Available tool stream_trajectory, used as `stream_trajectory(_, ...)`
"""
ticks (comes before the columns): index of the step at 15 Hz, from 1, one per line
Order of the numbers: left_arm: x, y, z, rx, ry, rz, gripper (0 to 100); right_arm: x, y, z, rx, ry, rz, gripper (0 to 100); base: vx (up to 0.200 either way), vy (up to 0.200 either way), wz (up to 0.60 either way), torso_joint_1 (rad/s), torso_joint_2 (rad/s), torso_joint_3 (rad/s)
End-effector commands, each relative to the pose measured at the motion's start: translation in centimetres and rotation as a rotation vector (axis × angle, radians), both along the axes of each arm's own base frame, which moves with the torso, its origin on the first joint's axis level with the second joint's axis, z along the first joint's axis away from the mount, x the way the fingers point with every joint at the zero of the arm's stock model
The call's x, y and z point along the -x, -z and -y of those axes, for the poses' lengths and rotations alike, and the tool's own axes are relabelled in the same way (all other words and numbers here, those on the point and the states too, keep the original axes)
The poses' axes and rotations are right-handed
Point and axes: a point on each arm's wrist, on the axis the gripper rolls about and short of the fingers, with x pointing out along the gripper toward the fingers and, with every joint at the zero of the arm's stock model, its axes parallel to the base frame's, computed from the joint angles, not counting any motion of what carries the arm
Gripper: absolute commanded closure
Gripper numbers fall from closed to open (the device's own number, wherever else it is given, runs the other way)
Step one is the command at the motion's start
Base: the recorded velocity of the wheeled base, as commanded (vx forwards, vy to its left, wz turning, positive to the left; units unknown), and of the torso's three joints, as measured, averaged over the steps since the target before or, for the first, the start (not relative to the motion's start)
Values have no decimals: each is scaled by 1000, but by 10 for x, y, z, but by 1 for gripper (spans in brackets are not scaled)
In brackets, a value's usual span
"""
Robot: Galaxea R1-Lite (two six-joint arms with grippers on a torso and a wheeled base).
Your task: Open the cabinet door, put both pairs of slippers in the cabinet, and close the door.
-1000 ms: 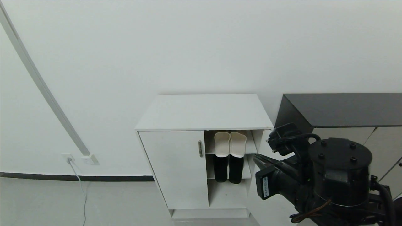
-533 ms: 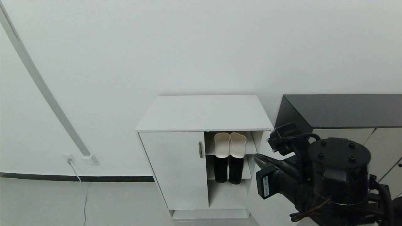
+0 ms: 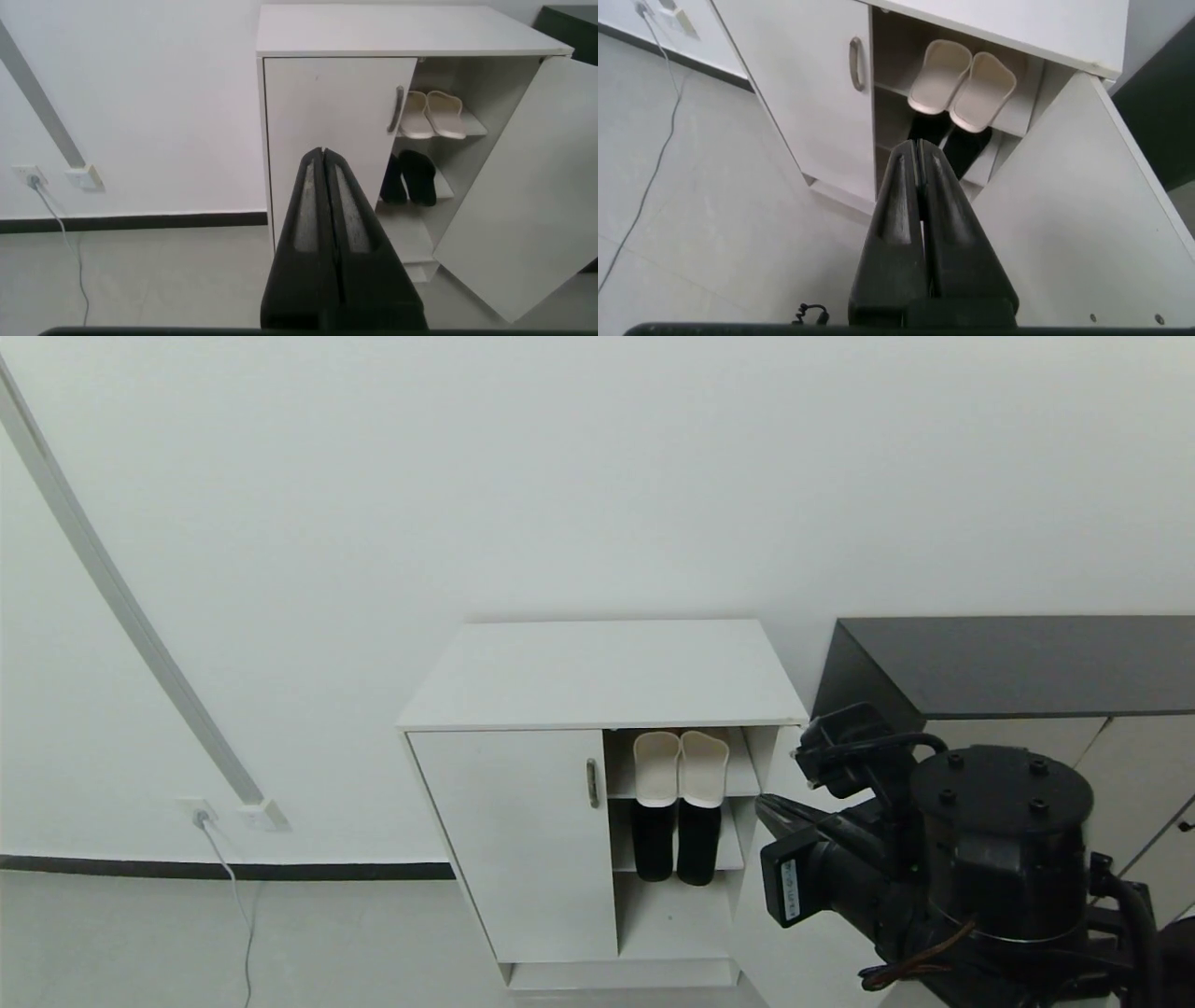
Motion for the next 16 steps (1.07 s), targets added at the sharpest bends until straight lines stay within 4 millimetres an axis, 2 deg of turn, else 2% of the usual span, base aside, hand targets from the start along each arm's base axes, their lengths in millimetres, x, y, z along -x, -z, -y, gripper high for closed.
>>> stream_trajectory(1, 0, 0, 0, 0, 0, -1, 100, -1, 1, 0, 2, 3, -2, 100, 0, 0, -600, -7, -7, 7)
stream_trajectory(2, 0, 0, 0, 0, 0, 0, 100, -2, 1, 1, 2, 6, -2, 100, 0, 0, -600, 7, 17, -2)
stream_trajectory(12, 0, 0, 0, -3, 0, -1, 100, -4, 3, 2, 20, 10, 4, 100, 0, 0, 0, 0, 0, 0)
stream_trajectory(16, 0, 0, 0, -3, 0, -1, 100, -5, 3, 2, 23, 9, 9, 100, -200, 0, 0, 10, 4, 1)
